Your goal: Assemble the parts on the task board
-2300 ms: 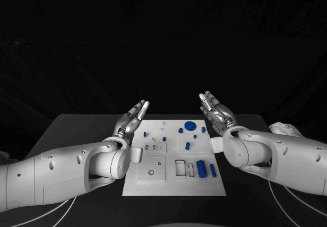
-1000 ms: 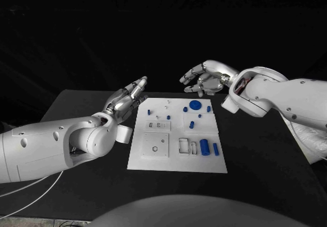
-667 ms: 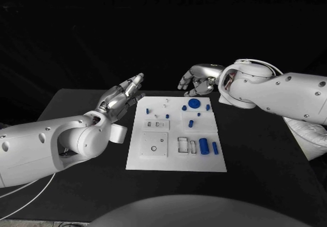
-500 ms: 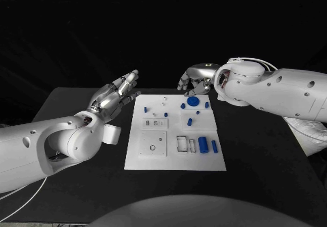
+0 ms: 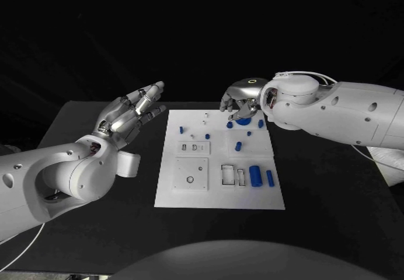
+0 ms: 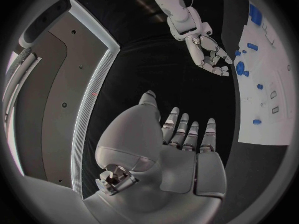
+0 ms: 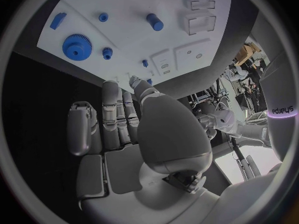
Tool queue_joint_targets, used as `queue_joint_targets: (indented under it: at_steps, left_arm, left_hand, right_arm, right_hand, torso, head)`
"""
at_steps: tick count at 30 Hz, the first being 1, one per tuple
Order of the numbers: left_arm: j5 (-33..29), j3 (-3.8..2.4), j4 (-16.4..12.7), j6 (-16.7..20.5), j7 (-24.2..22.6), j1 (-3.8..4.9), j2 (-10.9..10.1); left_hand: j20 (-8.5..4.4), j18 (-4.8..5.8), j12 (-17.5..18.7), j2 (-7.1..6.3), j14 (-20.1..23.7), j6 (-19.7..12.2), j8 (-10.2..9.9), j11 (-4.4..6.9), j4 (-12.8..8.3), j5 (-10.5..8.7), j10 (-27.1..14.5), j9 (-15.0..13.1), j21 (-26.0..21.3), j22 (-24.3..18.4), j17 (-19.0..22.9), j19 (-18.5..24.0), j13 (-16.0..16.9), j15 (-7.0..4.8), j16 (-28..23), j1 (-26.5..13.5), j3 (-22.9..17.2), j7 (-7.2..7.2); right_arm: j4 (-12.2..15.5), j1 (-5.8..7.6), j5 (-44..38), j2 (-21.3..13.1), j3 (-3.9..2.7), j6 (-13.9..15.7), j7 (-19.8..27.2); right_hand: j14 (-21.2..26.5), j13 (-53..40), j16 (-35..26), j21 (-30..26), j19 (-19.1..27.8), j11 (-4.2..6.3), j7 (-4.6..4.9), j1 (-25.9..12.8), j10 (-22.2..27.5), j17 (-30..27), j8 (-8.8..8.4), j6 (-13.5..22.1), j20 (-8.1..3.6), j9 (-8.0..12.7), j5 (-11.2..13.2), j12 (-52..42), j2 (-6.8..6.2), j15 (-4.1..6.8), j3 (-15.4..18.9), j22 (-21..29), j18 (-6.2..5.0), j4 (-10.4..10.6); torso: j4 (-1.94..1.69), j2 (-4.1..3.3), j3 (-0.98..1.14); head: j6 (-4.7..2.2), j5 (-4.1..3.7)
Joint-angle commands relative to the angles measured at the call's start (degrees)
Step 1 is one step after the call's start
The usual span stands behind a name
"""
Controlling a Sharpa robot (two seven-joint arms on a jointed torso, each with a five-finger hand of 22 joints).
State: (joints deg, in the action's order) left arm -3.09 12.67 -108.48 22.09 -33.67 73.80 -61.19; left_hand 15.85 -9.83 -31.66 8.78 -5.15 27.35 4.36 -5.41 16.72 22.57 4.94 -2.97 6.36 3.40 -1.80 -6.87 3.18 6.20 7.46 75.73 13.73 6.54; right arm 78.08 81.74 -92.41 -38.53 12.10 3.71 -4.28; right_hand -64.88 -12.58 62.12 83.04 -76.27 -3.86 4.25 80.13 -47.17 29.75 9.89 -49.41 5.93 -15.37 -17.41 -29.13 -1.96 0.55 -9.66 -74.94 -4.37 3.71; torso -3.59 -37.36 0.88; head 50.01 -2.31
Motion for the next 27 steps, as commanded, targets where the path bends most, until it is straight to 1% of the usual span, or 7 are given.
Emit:
queue_joint_targets:
  at_steps: [1,5,11,13,16,17,27]
  left_arm:
    - [1.0,-0.04,-1.2,1.2,-1.4,0.43,-0.4]
    - [1.1,-0.04,-2.0,1.4,-1.3,0.78,-0.9]
    - [1.1,-0.04,-2.7,1.5,-1.1,1.23,-1.3]
    - [1.1,-0.04,-2.8,1.5,-1.0,1.34,-1.5]
    - [1.1,-0.05,-3.1,1.6,-0.9,1.52,-1.7]
    - [1.1,-0.05,-3.1,1.6,-0.9,1.57,-1.7]
    - [1.1,-0.05,-3.5,1.3,-0.5,1.76,-2.0]
  left_hand:
    - [0.08,-0.47,-0.6,0.14,-0.5,0.6,0.2,-0.48,-0.1,0.55,0.2,-0.1,0.3,0.1,-0.1,-0.4,0.1,0.0,0.4,0.7,0.2,-0.01]
    - [0.27,-0.44,-1.0,0.12,-0.6,0.5,0.3,-0.86,0.0,1.18,0.4,0.0,0.5,0.2,-0.1,-0.6,0.1,0.22,0.8,1.1,0.3,-0.16]
    - [0.51,-0.39,-1.5,0.1,-0.8,0.7,0.4,-1.27,0.0,1.68,0.5,0.0,0.7,0.2,-0.1,-0.8,0.1,0.53,1.2,1.5,0.4,-0.03]
    - [0.54,-0.38,-1.5,0.11,-0.8,0.5,0.4,-1.36,0.0,1.83,0.5,0.0,0.7,0.2,-0.1,-0.8,0.1,0.6,1.2,1.6,0.4,-0.09]
    - [0.6,-0.35,-1.5,0.12,-0.8,0.4,0.4,-1.54,0.0,2.09,0.5,0.0,0.8,0.2,-0.1,-0.8,0.1,0.72,1.3,1.8,0.4,-0.25]
    - [0.61,-0.34,-1.6,0.12,-0.8,0.3,0.4,-1.6,0.0,2.19,0.5,0.0,0.8,0.2,-0.1,-0.8,0.1,0.76,1.4,1.9,0.4,-0.3]
    - [0.64,-0.3,-1.5,0.14,-0.8,-0.2,0.3,-1.81,-0.1,2.75,0.4,0.1,0.8,0.3,-0.1,-0.9,0.1,0.98,1.6,2.3,0.4,-0.6]
  right_arm:
    - [-0.3,-0.11,-2.5,0.2,0.0,-0.1,-0.2]
    - [-0.3,-0.16,-4.2,0.2,0.0,0.5,-0.7]
    - [-0.3,-0.44,-6.8,0.0,0.01,0.0,-2.1]
    - [-0.3,-0.53,-7.1,-0.1,0.01,-0.2,-2.4]
    - [-0.3,-0.65,-7.6,-0.3,0.01,-0.6,-2.9]
    - [-0.3,-0.68,-7.7,-0.4,0.01,-0.7,-3.0]
    - [0.0,-0.81,-8.5,-1.1,0.01,-1.5,-3.9]
  right_hand:
    - [-0.3,-0.8,0.6,0.1,-0.1,0.51,0.88,-0.2,0.5,0.6,-0.28,0.0,-0.07,-0.3,0.4,-0.5,-0.56,0.44,-0.6,-1.6,0.71,0.0]
    - [-0.7,-1.4,1.0,0.1,-0.2,0.45,1.38,-0.9,1.4,1.0,-0.37,-0.2,-0.12,-0.5,0.6,-0.5,-1.1,0.45,-0.9,-1.7,0.73,0.3]
    - [-0.2,-1.8,0.6,-0.2,0.3,0.59,1.11,-2.0,3.1,0.1,-0.63,-0.3,-0.07,-0.9,0.5,0.1,-2.01,0.47,-1.0,-1.4,0.61,0.8]
    - [0.1,-2.0,0.4,-0.3,0.5,0.59,0.79,-2.2,3.3,-0.3,-0.55,-0.6,-0.03,-1.0,0.5,0.1,-2.16,0.47,-1.1,-1.2,0.56,0.8]
    - [0.7,-2.5,0.0,-0.6,0.9,0.01,-1.17,-2.6,3.7,-1.0,-0.7,-0.8,0.1,-1.3,0.0,0.3,-2.44,0.1,-1.4,-1.0,0.5,0.9]
    - [0.8,-2.6,0.0,-0.7,0.9,-0.07,-1.39,-2.6,3.8,-1.1,-0.76,-0.8,0.14,-1.3,-0.2,0.3,-2.5,0.04,-1.5,-1.0,0.48,0.9]
    - [1.5,-3.6,-0.3,-1.2,1.4,-0.39,-2.23,-3.0,5.0,-1.9,-1.82,-0.3,0.5,-1.9,-6.4,1.5,-3.62,-0.24,-3.5,-0.8,0.35,0.3]
  torso:
    - [-0.53,-1.3,0.52]
    - [-0.79,-1.94,0.78]
    - [-1.21,-2.84,1.13]
    - [-1.3,-3.02,1.17]
    - [-1.46,-3.24,1.24]
    - [-1.5,-3.3,1.26]
    - [-2.02,-3.67,1.55]
  head:
    - [-0.01,-0.2]
    - [-0.01,-0.33]
    - [-0.01,-0.64]
    - [-0.01,-0.76]
    - [-0.01,-0.86]
    - [-0.01,-0.85]
    - [-0.01,-1.12]
